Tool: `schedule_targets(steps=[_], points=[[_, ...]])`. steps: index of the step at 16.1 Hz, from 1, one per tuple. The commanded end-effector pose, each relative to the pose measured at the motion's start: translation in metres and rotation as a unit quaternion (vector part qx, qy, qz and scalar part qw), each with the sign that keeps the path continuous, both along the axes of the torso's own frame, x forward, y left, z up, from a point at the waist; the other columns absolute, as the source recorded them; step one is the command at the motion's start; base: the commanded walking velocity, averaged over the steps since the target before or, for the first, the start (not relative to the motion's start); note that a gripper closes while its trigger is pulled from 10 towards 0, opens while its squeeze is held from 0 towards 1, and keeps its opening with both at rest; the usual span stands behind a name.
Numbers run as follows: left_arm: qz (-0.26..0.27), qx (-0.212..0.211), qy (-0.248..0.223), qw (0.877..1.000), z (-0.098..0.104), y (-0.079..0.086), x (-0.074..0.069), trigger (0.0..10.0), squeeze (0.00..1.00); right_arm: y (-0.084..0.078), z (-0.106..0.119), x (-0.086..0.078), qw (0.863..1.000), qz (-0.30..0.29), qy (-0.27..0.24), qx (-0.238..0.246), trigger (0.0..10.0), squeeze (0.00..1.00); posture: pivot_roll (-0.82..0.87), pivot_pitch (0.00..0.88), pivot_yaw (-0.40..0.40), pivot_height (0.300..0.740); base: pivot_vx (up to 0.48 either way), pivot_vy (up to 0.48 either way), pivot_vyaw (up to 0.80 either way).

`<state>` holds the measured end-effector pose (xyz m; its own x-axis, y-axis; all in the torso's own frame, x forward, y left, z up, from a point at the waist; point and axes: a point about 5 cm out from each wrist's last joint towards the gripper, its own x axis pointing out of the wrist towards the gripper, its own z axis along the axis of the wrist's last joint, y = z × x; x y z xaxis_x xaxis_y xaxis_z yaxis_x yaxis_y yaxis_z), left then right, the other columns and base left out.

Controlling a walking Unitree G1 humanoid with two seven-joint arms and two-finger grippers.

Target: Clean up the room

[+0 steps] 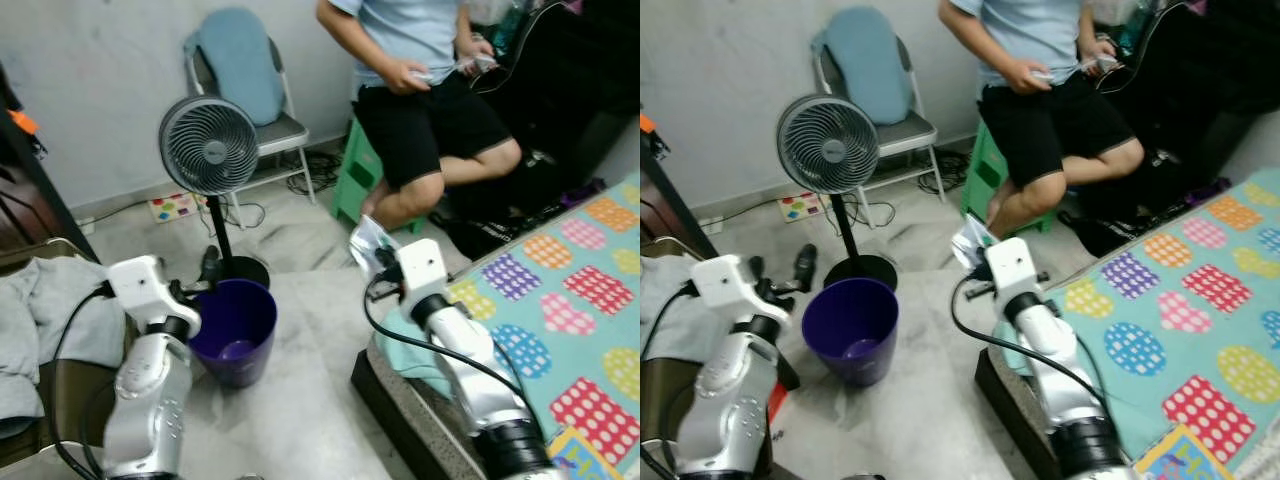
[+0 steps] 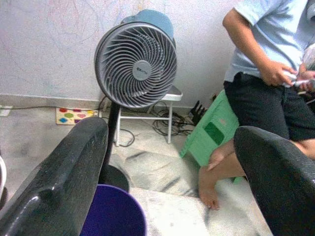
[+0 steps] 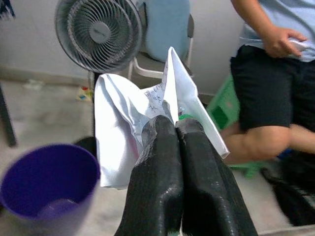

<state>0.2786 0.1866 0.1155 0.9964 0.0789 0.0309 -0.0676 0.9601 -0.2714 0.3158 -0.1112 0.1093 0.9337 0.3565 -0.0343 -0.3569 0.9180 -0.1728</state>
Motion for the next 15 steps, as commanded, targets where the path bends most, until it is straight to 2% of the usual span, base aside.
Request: schedule_targets(steps=[1,3,6,12,15], points=[[-0.015,-0.002,-0.002,1.0,0.0017,-0.0052,0.0024,10.0,0.0,-0.007,0.0039,0.0001,1.0,-0.013,-0.006,0.003,10.0,0.0,-0.06,0.01,0.001,0.74,0.0,0.0,0.0],[-0.016,-0.002,-0.002,1.0,0.0023,-0.0068,0.0051,10.0,0.0,-0.0075,0.0049,-0.0017,1.0,-0.011,-0.007,0.004,10.0,0.0,-0.07,0.017,-0.006,0.74,0.0,0.0,0.0],[-0.017,-0.006,-0.004,1.0,0.002,-0.0091,0.0076,10.0,0.0,-0.0129,0.0064,-0.0008,1.0,-0.012,-0.007,-0.001,10.0,0.0,-0.08,0.018,-0.013,0.74,0.0,0.309,0.0],[-0.015,-0.005,-0.006,1.0,0.002,-0.0082,0.008,10.0,0.0,-0.0078,0.0088,0.0018,1.0,-0.005,-0.011,-0.002,10.0,0.0,-0.07,0.013,-0.011,0.74,0.0,0.48,0.0],[-0.025,0.002,-0.015,1.0,0.0044,-0.0091,0.0084,10.0,0.0,-0.01,0.0079,0.0012,1.0,-0.009,-0.012,0.0,10.0,0.0,-0.07,0.011,0.001,0.74,0.0,0.0,0.0]])
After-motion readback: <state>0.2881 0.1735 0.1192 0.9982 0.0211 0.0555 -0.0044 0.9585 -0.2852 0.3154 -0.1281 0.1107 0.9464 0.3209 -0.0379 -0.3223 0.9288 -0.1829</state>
